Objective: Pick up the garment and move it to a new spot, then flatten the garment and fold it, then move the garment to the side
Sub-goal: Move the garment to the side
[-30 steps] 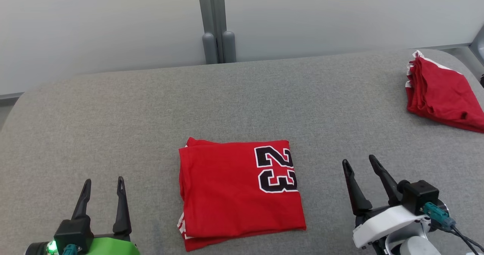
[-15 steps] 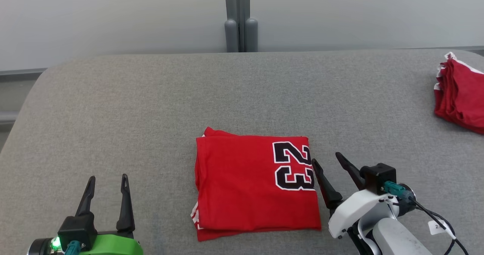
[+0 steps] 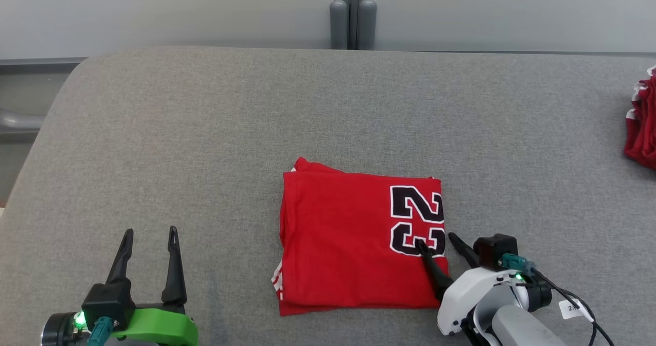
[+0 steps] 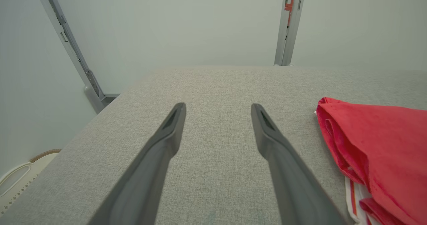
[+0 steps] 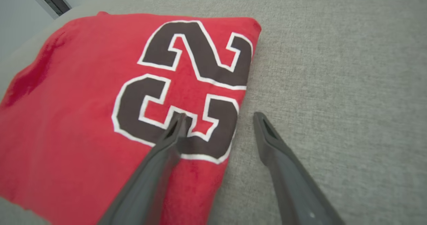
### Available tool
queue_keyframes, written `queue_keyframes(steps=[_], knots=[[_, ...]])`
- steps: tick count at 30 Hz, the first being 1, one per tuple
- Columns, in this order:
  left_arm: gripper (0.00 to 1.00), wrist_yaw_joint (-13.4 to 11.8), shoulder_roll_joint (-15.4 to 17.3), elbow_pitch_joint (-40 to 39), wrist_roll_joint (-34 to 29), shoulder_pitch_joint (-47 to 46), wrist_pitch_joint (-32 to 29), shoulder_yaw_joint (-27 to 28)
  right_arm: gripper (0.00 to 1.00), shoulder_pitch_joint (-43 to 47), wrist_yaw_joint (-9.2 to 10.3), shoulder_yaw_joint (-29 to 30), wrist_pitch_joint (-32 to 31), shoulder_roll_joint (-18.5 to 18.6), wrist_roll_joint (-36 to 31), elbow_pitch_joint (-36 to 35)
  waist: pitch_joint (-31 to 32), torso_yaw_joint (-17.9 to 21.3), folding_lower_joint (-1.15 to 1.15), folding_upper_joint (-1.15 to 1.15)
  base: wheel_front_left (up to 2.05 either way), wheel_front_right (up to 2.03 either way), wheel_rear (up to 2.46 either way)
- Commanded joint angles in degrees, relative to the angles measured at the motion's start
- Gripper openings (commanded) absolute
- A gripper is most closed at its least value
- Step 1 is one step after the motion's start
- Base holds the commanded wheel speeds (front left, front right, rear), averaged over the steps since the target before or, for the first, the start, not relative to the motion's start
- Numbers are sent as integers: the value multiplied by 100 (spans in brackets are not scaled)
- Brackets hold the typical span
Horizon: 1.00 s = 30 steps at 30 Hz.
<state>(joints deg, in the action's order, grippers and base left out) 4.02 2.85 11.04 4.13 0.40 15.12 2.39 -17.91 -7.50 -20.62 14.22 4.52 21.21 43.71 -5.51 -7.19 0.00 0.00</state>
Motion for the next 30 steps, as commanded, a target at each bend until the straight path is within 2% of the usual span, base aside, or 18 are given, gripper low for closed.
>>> queue_keyframes(steps=[1, 2, 3, 4, 5, 6, 11, 16, 23, 30], knots=[[100, -23, 13, -1, 38, -118, 0, 7, 100, -55, 4, -52, 32, -19, 66, 120, -28, -20, 0, 0, 0, 0, 0], [100, -27, 13, 4, 45, -124, 0, 5, 100, -70, 4, -97, 29, -36, 84, 201, -36, -22, 0, 0, 0, 0, 0], [100, -38, 13, 30, 64, -153, 0, -17, 85, -139, 4, -218, 35, -96, 214, 431, -61, -30, 0, 0, 0, 0, 0], [100, -42, 13, 35, 67, -160, 0, -26, 53, -178, 4, -249, 37, -109, 250, 483, -66, -32, 0, 0, 0, 0, 0], [100, -47, 13, 42, 76, -163, 0, -41, 11, -224, 4, -284, 31, -120, 297, 546, -70, -36, 0, 0, 0, 0, 0], [100, -47, 13, 53, 86, -165, 0, -55, 0, -268, 4, -313, 39, -128, 336, 594, -72, -40, 0, 0, 0, 0, 0], [100, -74, 13, 69, 128, -198, 0, -100, 0, -539, 4, -458, 71, -103, 526, 704, -91, -41, 0, 0, 0, 0, 0], [100, -76, 13, 65, 168, -218, 0, -122, 0, -820, 9, -537, 89, 251, 510, 681, -161, 42, 0, 0, 0, 0, 0], [100, -84, 13, -16, 144, -355, 0, -234, 0, -1424, 8, -784, 89, 999, 455, 424, -517, 401, 0, 0, 0, 0, 0], [100, -25, 14, -144, 24, -745, 0, -317, 0, -2241, 9, -1054, -98, 1867, 446, -53, -1211, 888, 0, 0, 0, 0, 0]])
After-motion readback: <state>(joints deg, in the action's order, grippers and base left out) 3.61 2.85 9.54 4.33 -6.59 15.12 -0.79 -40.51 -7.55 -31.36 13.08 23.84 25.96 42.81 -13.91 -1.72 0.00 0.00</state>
